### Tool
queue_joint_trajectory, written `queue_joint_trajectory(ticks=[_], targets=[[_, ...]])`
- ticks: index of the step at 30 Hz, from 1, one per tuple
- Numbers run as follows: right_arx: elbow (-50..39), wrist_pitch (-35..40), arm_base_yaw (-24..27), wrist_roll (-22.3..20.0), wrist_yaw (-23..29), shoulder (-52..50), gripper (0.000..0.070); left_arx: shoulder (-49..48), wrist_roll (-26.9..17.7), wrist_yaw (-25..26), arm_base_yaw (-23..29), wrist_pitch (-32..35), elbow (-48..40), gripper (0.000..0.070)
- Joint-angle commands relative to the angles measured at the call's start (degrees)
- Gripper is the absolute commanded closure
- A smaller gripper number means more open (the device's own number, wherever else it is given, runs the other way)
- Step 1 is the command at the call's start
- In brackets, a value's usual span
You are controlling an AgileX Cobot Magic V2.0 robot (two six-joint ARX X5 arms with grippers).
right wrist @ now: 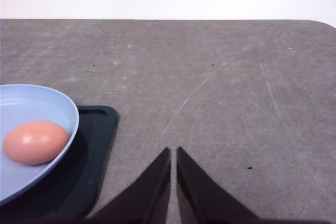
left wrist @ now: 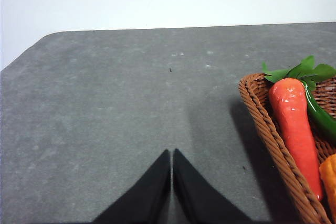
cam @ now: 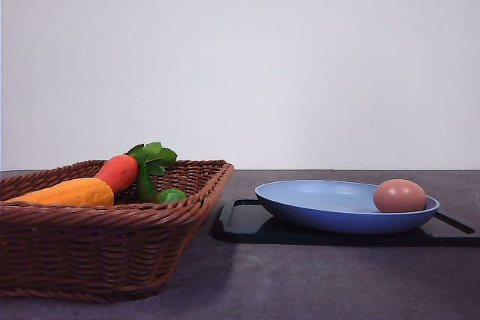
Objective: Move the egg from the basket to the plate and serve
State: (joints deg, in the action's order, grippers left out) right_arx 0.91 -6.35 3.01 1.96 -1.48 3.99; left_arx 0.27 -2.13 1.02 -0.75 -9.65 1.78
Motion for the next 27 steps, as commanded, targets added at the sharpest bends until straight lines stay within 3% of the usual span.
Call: queue_joint_trajectory(ticks=[1, 27], targets=[[-0.4, 0.5, 0.0, 0.7, 0.0, -0.1, 0.0700, -0.1, 0.2, 0.0, 0.1, 0.6, -1.6, 0.0700], [-0.4, 0.5, 0.0, 0.7, 0.0, -0.1, 0.0700, -0.1, 0.2, 0.0, 0.1, 0.6, -1.6, 0.0700]])
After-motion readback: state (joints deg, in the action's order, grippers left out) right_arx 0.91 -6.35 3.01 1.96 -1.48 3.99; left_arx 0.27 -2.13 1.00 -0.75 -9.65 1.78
